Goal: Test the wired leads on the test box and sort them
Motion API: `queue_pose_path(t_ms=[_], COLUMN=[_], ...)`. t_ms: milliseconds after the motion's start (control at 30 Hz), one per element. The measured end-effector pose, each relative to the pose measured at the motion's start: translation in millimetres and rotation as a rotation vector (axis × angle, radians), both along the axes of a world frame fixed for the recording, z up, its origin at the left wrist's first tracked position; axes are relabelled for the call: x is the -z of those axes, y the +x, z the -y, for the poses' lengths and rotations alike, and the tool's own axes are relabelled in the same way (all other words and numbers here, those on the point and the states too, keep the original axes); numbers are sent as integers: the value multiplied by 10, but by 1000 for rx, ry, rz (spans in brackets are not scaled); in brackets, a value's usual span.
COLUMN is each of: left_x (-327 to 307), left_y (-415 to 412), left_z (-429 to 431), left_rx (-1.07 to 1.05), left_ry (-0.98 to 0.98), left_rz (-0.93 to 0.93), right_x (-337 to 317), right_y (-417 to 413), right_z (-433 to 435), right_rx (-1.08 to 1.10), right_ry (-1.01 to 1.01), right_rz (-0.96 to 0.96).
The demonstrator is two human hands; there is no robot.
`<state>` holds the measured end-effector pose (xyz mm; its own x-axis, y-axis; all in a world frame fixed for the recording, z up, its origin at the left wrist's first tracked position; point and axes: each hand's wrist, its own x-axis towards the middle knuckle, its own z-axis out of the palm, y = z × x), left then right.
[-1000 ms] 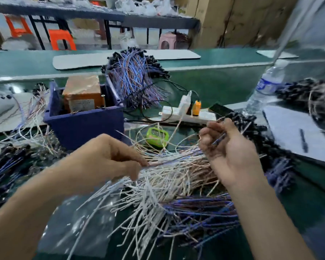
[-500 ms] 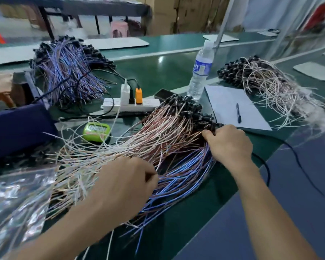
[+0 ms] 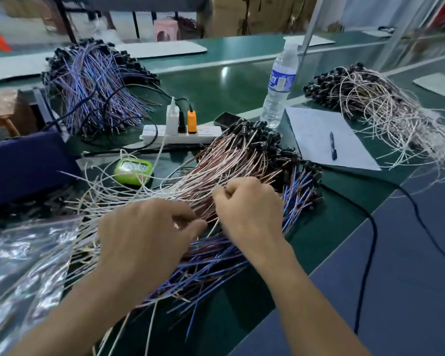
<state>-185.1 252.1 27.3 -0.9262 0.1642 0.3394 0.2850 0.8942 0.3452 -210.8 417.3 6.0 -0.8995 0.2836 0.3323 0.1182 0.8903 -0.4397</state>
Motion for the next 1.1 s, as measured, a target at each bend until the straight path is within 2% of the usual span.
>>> queue_pose_path(t_ms=[133,267,467,567,667,733,867,1000,1100], left_x=[-71,-72,-67,-59,-31,-13,82,220,330], left_y=[-104,-78,87,191,320,415,575,652,616], left_z=[401,901,1714,2089,2476,2736,3240,3435,3417], left_rx=[-175,-344,-513,-648,-824,-954,-1049,-1121,-1065], left_ry=[96,225,234,217,114,111,281,130,-2], left_rz=[35,-42,-52,-94,-109,-90,-106,-117,-103], right_x=[-76,-168,-255,-254,-254,-240,-200,-213,-177], right_y=[-22,-69,-125,-140,-153,-168,-190,-195,-217], right_z=[586,1169,2081,2507,2864,3058,3463,3813,3932], right_rx=[-244,-431,-629,-723,-884,-1011,-1183,-1257,-1263], right_ry=[-100,-187,-278,-281,-298,-232,-109,54,122], right_rz=[-29,-22,-10,86,205,278,453,467,396])
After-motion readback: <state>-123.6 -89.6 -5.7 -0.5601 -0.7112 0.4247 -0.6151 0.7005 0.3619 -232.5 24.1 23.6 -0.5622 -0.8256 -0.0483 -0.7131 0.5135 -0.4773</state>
